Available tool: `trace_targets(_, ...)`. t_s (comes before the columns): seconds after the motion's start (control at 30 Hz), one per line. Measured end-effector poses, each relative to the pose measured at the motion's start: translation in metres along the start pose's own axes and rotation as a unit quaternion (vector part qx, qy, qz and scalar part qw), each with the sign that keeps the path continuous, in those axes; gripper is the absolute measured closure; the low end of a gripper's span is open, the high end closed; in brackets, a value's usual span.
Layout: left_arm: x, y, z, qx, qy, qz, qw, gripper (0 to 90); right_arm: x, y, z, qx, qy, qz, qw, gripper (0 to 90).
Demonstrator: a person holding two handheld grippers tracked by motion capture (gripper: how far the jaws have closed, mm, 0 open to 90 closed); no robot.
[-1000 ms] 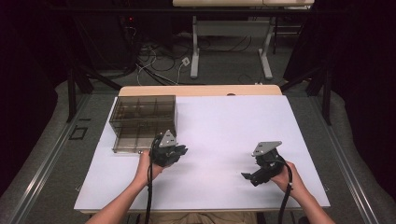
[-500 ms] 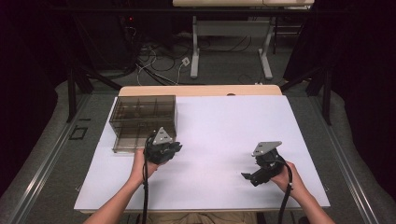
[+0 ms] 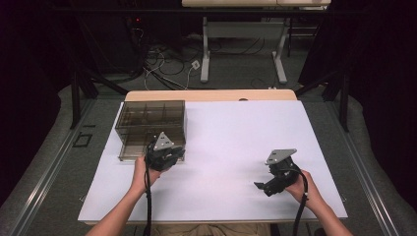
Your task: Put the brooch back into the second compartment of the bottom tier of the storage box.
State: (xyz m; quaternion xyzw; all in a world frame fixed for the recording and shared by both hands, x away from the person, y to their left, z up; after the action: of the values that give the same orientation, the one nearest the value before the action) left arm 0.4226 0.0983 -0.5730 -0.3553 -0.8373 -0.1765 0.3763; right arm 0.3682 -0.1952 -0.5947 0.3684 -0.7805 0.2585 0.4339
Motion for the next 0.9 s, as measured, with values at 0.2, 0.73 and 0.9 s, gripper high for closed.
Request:
trace_targets(0.2,0.004,0.01,0.003,0.009,-0.002,-0.01,0.9999,81.2,0.0,0.0,0.0,0.0,0.0,0.001,1.0,0.0)
trace_targets(0.73,0.009,0.031,0.008,0.032,-0.003,-0.03,0.999,81.1,0.0,0.0,0.0,0.001,0.002,-0.003,1.0,0.0)
trace_targets(0.9,0.011,0.037,0.01,0.038,-0.003,-0.036,0.9986,81.1,0.0,0.001,0.0,-0.001,0.001,-0.002,1.0,0.0)
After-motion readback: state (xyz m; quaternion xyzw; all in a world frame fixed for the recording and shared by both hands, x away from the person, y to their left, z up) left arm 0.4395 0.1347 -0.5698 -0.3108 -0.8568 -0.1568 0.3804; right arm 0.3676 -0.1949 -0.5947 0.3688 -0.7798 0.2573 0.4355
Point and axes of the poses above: each handheld gripper's, and its own axes: x roughly backward along the jaws, z roughly out of its underside, y roughly to its left, the point moved 10 cm from there along -x, roughly forward along the jaws, and after that the axes turned 11 degrees about y, right-handed, at the moved point
